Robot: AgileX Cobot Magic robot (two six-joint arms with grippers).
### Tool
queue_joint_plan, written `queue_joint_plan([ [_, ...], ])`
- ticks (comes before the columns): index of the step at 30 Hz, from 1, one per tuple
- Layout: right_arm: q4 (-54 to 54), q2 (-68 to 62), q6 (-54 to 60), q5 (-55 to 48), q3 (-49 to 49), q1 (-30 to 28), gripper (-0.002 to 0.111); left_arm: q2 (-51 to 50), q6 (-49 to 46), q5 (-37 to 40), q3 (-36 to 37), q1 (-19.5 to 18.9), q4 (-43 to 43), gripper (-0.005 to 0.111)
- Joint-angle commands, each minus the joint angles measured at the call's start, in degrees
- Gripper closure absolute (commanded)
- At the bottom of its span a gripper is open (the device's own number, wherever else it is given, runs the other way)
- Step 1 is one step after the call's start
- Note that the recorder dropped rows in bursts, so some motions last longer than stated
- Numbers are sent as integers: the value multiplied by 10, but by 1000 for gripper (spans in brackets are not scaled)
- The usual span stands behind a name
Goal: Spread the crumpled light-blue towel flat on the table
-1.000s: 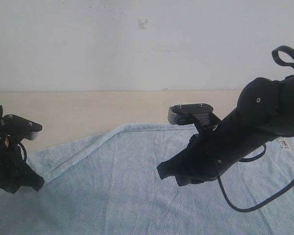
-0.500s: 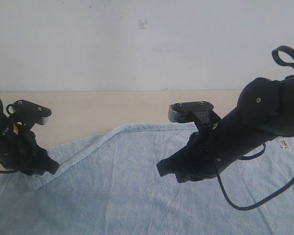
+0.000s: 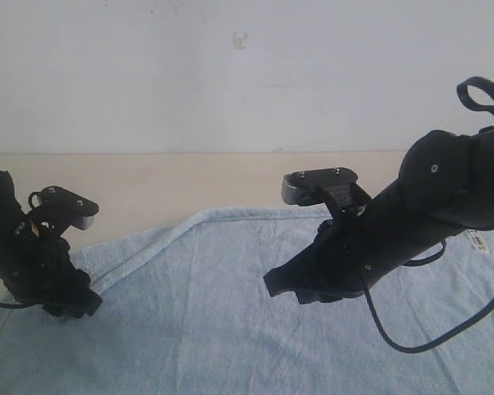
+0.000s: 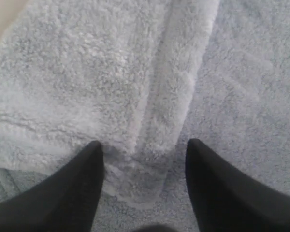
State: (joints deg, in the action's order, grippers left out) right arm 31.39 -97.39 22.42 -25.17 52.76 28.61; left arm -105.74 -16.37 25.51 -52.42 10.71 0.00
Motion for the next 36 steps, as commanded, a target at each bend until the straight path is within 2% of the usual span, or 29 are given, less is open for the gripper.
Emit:
queue_joint_plan([
  [1, -4, 1, 7, -6, -1, 0, 108, -8, -14, 4, -2, -2, 6, 58],
  [3, -4, 1, 7, -8, -1, 0, 108, -8, -14, 4, -2, -2, 6, 68],
  [7, -4, 1, 7, -16, -1, 0, 108, 4, -14, 26, -19, -2, 5, 103],
  [11, -4, 1, 7, -14, -1, 0, 108, 36, 11, 56, -40, -2, 7, 103],
  [17, -4, 1, 7, -16, -1, 0, 108, 87, 35, 46, -41, -2, 7, 103],
  [20, -4, 1, 7, -16, -1, 0, 108, 90, 35, -7, -41, -2, 0, 103],
  [24, -4, 1, 7, -16, -1, 0, 108, 70, 34, -116, -47, -4, -40, 103],
  [26, -4, 1, 7, -16, -1, 0, 108, 56, 34, -140, -62, -14, -50, 103],
  [32, -4, 1, 7, -16, -1, 0, 108, -5, 65, -95, -142, -71, -50, 103],
  [36, -4, 1, 7, -9, -1, 0, 108, -39, 70, -53, -156, -90, -35, 100],
])
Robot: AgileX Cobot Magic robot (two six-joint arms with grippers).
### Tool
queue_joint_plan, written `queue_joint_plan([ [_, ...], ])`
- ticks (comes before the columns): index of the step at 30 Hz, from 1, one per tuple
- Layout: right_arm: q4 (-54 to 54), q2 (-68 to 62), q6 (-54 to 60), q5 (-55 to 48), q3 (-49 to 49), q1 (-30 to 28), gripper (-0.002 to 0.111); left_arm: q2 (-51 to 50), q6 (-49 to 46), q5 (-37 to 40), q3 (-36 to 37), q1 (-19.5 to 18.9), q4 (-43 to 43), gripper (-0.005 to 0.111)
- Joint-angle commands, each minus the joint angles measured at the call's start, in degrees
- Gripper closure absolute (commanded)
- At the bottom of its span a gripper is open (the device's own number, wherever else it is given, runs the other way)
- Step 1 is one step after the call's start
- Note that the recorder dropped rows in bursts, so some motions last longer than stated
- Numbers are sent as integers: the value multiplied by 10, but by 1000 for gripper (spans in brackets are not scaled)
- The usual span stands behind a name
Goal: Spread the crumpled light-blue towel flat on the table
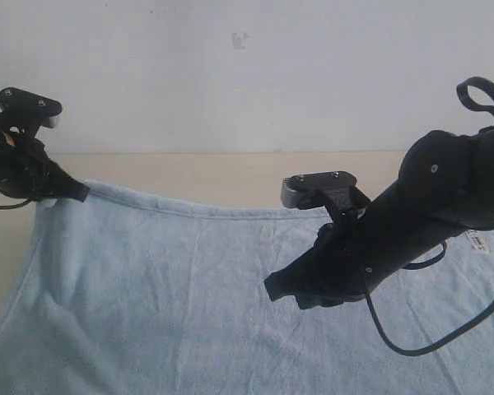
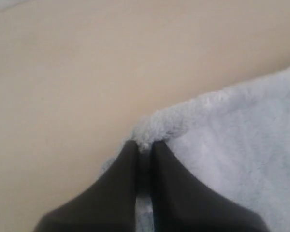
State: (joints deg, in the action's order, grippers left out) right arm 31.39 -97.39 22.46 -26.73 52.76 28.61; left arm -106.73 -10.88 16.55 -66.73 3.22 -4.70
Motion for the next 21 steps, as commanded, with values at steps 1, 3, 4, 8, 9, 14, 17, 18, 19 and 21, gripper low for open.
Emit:
queue_joint_plan([
  [1, -4, 1, 7, 6, -1, 0, 108, -35, 15, 36, -12, -15, 18, 97],
  [3, -4, 1, 7, 3, -1, 0, 108, -48, 15, 40, -12, -12, 32, 85],
  [4, -4, 1, 7, -3, -1, 0, 108, -53, 14, 41, -12, -9, 41, 76],
  [8, -12, 1, 7, -26, -1, 0, 108, -55, 11, 57, -12, -6, 47, 39],
  [9, -17, 1, 7, -26, -1, 0, 108, -52, 11, 58, -12, -6, 56, 33],
  [14, -78, 2, -20, -23, -1, -1, 108, -12, 11, 79, -12, -6, 83, 21],
  [17, -181, 3, -89, -13, -1, -2, 108, 27, 11, 108, -12, -6, 112, 21],
  [18, -229, 3, -132, -6, -1, -7, 108, 42, 9, 122, -12, -6, 138, 21],
  [19, -267, 3, -170, 0, -1, -14, 108, 54, -1, 142, -12, -6, 169, 21],
  [21, -352, 3, -267, 9, -1, -44, 108, 71, -55, 194, -12, -1, 235, 23],
])
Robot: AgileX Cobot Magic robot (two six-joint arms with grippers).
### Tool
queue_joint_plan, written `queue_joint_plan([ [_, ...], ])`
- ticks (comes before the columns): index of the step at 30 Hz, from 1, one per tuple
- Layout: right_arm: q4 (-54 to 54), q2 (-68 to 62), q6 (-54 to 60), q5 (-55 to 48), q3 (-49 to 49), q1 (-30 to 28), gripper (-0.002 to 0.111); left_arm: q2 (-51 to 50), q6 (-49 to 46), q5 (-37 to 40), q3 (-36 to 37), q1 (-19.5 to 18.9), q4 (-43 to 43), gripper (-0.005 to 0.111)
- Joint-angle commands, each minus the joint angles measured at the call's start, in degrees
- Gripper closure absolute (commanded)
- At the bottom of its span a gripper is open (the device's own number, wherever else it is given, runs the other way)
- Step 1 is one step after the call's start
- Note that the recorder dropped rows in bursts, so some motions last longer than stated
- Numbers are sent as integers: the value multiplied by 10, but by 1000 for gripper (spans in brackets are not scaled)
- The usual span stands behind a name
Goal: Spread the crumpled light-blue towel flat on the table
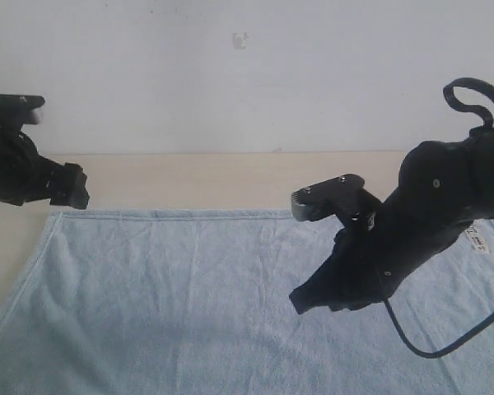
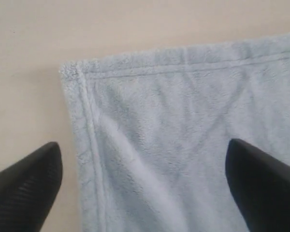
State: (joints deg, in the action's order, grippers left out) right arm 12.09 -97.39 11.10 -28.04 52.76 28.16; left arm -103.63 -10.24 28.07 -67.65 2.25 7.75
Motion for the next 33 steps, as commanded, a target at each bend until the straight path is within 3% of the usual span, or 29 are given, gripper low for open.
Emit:
queue_joint_plan([
  [1, -185, 3, -192, 22, -1, -61, 108, 44, -92, 101, 1, 13, 142, 26],
  [3, -234, 3, -276, 4, -1, -111, 108, 46, -137, 129, 15, 25, 196, 36],
  [9, -309, 7, -412, -120, -1, -271, 108, 44, -216, 153, 114, 83, 324, 99],
  [10, -318, 9, -414, -136, -1, -299, 108, 44, -243, 153, 124, 94, 345, 102],
  [14, -249, 8, -402, -145, -9, -370, 108, 44, -306, 153, 130, 131, 448, 102],
  [16, -195, 8, -332, -94, -27, -377, 108, 44, -357, 152, 126, 145, 490, 102],
  [20, -22, 8, -84, 50, -66, -373, 108, 40, -523, 107, 126, 155, 511, 102],
  [23, 73, 8, 54, 115, -66, -371, 108, 29, -526, 46, 126, 139, 499, 102],
  [26, 88, 8, 39, 179, -52, -371, 108, 23, -509, -9, 126, 109, 460, 102],
  [31, 87, -25, 83, 186, -36, -368, 108, 21, -366, -88, 126, 40, 359, 103],
  [33, 87, -63, 115, 141, -15, -368, 108, 15, -359, -92, 126, 19, 336, 103],
])
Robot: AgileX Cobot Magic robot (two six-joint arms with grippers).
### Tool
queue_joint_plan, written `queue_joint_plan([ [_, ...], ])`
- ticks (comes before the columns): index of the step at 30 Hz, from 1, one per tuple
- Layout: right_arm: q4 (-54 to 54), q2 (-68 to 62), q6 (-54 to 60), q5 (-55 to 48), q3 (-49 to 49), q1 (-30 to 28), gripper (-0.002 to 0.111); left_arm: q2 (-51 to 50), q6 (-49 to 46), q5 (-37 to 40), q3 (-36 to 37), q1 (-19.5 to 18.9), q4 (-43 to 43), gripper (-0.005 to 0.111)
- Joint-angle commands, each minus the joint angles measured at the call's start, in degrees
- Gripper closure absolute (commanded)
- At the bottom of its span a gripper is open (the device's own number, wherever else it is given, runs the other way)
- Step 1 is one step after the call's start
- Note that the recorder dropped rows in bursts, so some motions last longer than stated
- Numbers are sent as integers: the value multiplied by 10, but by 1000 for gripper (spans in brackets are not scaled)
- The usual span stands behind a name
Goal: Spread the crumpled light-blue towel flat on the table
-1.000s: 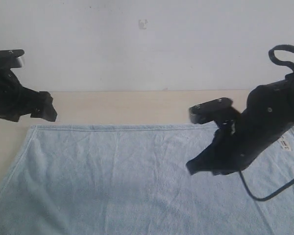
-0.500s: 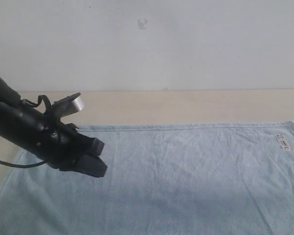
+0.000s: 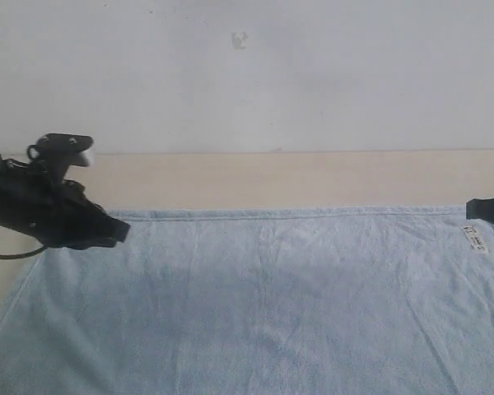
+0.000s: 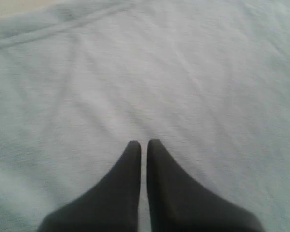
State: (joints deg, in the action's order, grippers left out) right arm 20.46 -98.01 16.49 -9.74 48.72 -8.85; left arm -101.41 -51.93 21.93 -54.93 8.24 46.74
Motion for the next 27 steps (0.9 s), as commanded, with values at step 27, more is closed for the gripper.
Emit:
queue_joint_plan([
  [27, 24, -251, 126, -38, 169, 2, 108, -223, 4, -11, -159, -64, -63, 103],
])
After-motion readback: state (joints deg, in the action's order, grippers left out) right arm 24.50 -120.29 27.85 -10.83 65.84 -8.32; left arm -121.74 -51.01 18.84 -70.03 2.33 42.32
